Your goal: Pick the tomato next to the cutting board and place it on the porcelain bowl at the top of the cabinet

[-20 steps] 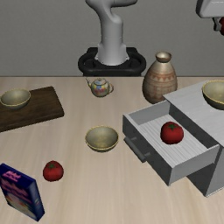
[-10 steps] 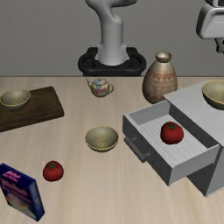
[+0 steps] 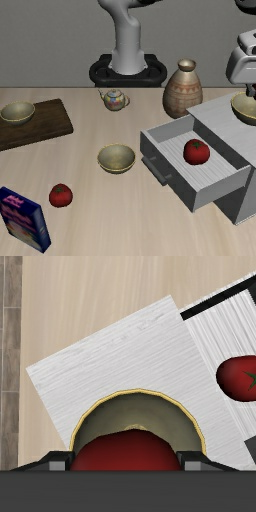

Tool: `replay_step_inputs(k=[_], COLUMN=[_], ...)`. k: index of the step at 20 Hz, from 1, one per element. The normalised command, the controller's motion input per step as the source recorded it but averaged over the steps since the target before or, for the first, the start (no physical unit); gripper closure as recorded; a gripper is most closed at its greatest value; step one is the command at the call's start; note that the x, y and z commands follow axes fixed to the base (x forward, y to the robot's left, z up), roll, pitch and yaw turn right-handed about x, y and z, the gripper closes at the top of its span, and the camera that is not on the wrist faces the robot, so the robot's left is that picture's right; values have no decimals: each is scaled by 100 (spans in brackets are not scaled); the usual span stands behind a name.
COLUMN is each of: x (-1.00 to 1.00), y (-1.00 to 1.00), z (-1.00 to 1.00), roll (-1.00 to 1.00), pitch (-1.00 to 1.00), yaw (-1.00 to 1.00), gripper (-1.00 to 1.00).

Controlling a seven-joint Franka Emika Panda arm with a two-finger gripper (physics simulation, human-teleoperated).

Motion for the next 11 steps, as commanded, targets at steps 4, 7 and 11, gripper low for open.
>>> replay_step_inputs(k=[4,7,11], x=[0,0,0], y=[0,0,0], z=[0,0,0], roll=[0,0,0], pitch=[0,0,0], yaw=[0,0,0], gripper=[-100,-100,-100])
